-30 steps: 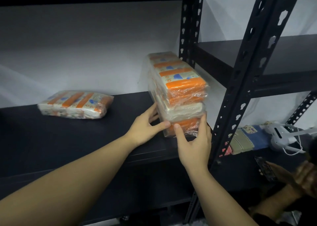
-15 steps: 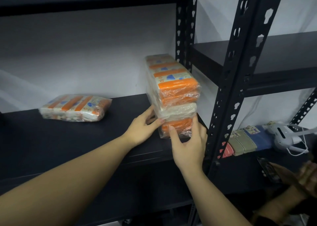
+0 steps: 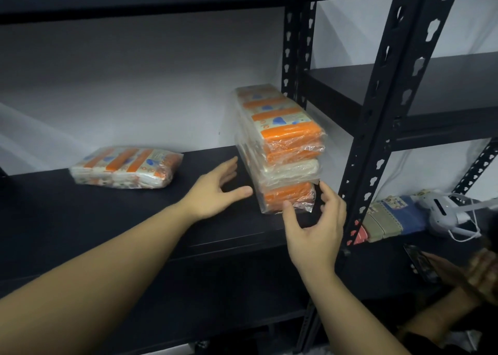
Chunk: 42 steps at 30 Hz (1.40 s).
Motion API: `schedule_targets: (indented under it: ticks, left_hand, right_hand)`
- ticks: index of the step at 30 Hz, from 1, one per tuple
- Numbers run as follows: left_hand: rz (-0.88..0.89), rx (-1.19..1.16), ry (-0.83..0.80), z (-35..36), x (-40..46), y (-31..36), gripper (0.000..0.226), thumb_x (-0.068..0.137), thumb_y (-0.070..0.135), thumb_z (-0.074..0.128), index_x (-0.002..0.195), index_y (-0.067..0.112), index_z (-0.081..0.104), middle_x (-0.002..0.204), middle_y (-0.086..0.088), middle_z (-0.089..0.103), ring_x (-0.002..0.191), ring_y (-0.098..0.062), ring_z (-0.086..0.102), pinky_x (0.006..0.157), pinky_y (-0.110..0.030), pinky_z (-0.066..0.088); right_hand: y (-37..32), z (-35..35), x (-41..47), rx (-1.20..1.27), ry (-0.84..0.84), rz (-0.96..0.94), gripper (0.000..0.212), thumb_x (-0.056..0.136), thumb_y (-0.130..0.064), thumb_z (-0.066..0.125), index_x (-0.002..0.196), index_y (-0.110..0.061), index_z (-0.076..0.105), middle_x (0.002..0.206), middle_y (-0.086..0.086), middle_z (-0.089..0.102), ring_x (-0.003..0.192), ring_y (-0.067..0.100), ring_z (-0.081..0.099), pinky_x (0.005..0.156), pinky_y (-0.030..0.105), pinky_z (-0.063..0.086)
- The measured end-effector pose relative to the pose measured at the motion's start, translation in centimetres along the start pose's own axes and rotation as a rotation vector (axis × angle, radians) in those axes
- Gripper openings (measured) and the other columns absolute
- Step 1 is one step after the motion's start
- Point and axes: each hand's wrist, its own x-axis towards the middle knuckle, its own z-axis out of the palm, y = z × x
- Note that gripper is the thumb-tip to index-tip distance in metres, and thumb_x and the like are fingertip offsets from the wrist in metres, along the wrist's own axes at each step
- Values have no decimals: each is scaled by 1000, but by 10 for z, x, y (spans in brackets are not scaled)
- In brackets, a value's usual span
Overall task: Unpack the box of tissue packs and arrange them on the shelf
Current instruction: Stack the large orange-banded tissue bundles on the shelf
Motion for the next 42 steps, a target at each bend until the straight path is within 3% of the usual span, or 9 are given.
schedule_targets:
  ticks: [5,11,15,22,26,28,31,35,42]
  left_hand:
    - [30,456,252,-63,3,-24,74,90,57,71,153,25,48,154,-3,53,140,-25,51,112,-36,40]
    - [-338,829,264,-124,6,-81,87,84,81,50,150,26,41,157,-15,39,148,-38,28,119,-58,23]
    - [-274,879,264,-129,-7,-86,87,84,84,47,150,27,42,156,-15,41,147,-39,30,117,-57,28]
    - [-93,774,72,-141,-28,-65,81,82,73,64,151,34,48,157,-1,48,142,-28,44,115,-44,38]
    - [-11,558,-83,-190,-36,-74,69,83,57,79,145,36,57,143,8,61,130,-18,58,108,-34,44]
    - [-101,479,-9,-214,-36,-97,77,80,64,79,146,32,57,146,4,60,131,-21,59,110,-38,46]
    - [-332,475,110,-240,-35,-137,108,68,89,63,155,28,43,155,-9,49,137,-33,52,114,-47,42]
    - [-323,321,7,-252,-42,-163,104,84,66,74,163,23,22,151,0,48,134,-23,52,113,-36,39]
    - [-162,118,175,-252,-37,-178,57,72,44,94,116,21,67,106,9,76,95,-8,73,80,-28,51]
  right_hand:
    - [-7,2,-8,-34,5,-128,57,84,-30,83,134,-17,60,129,-6,56,126,16,52,102,6,33]
    - [-18,16,-26,-42,-46,-170,36,87,-34,78,117,-17,71,110,-9,66,112,11,56,94,6,36]
    - [-29,36,-42,-25,-46,-256,23,88,-38,69,94,-17,72,92,-12,64,95,12,62,84,16,46]
    - [-58,85,-59,-51,-377,-229,9,89,-26,77,83,-25,71,83,-15,63,83,8,64,70,23,51]
    - [-72,106,-59,-164,-523,-188,12,88,-40,74,87,-30,68,87,-17,62,84,5,62,72,29,54]
    - [-79,115,-56,-216,-562,-150,15,88,-44,74,94,-31,69,94,-18,62,89,2,61,77,27,54]
    - [-92,130,-50,-299,-634,-95,43,89,-51,73,125,-31,64,114,-16,61,102,3,60,86,28,54]
    - [-112,156,-43,-297,-739,29,85,87,-50,76,158,-32,32,142,-4,56,126,18,58,100,36,53]
    - [-126,189,-34,-193,-690,122,73,82,-36,85,146,-22,53,130,-2,67,117,18,65,90,25,51]
